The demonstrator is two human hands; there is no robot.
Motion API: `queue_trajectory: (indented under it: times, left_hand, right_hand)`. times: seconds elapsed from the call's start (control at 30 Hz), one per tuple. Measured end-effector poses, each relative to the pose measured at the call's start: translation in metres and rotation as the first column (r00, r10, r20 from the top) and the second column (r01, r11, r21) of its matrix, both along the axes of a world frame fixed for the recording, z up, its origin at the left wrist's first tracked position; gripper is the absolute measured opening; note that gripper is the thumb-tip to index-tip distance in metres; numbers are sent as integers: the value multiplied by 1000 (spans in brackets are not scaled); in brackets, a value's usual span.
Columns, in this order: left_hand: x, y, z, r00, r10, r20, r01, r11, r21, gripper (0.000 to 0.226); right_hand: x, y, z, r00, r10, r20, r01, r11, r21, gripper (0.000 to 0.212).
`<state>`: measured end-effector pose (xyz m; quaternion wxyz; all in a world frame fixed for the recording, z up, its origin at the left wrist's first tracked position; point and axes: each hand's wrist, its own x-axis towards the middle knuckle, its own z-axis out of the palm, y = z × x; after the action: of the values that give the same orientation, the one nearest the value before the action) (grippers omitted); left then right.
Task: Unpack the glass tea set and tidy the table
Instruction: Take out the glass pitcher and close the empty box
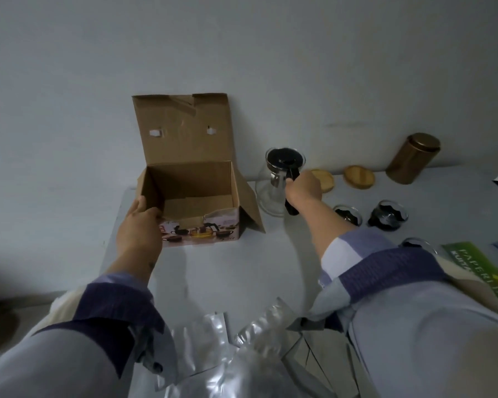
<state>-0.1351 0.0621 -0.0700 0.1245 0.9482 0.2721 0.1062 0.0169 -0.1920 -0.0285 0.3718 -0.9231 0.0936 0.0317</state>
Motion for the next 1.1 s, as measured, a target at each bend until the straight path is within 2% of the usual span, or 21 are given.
queue_trajectory:
  times: [0.13, 0.5, 0.63, 0.67, 0.7, 0.73, 0.77, 0.8, 0.83, 0.87, 0.9, 0.93, 0.97, 1.03, 1.1]
  left_hand:
    - [1, -1, -3, 1000, -7, -22, 7, 1000, 27, 37]
    - [6, -2, -10, 999, 8, -37, -7, 999, 45, 37]
    - [7, -4, -9, 999, 11, -32, -10, 999, 36, 36]
    - [8, -4, -8, 999, 8, -31, -7, 999, 33, 35]
    - [8, -3, -7, 999, 5, -37, -3, 1000, 31, 33]
    - [8, -3, -7, 999, 6, -43, -4, 1000, 29, 32]
    - [8, -2, -6, 999, 10, -49, -9, 1000, 20, 31]
    - [8, -2, -5, 998, 21, -53, -21, 1000, 1, 29]
    - [7, -3, -3, 998, 33, -50, -35, 999, -30, 27]
    - [6, -4, -1, 998, 52, -42, -54, 996, -64, 26]
    - [5, -6, 0, 997, 67, -27, -69, 993, -99, 26]
    - [3, -7, 1, 997, 74, -19, -75, 990, -116, 26]
    - [0, -7, 1, 997, 74, -18, -76, 990, -122, 26]
    - [-8, -4, 2, 997, 79, -1, -78, 986, -150, 27]
    - [-20, 5, 3, 996, 85, 6, -83, 985, -148, 27]
  right_hand:
    - [11, -5, -24, 999, -40, -16, 41, 998, 52, 34]
    - [25, -8, -45, 995, -56, -84, 60, 997, 46, 38]
    - [26, -7, -46, 982, -18, -189, 32, 997, 68, 53]
    - [23, -6, -46, 983, -26, -184, 31, 999, 23, 58]
    - [18, -3, -44, 991, -45, -130, 35, 996, -78, 60]
    - [11, -1, -43, 999, -52, -12, 49, 979, -197, 56]
    - [2, 3, -40, 990, -25, 137, 64, 956, -287, 47]
    - [-6, 9, -37, 968, 34, 249, 47, 949, -311, 36]
    - [-14, 15, -37, 959, 103, 266, -26, 960, -278, 26]
    - [-21, 23, -40, 965, 161, 205, -123, 975, -186, 21]
    - [-28, 31, -44, 976, 201, 78, -197, 979, -62, 21]
    - [-36, 39, -50, 976, 206, -73, -200, 976, 82, 24]
    - [-43, 46, -55, 962, 172, -212, -129, 971, 201, 28]
    - [-54, 56, -59, 919, 56, -391, 95, 930, 355, 31]
    - [-60, 61, -61, 860, 12, -510, 308, 785, 538, 33]
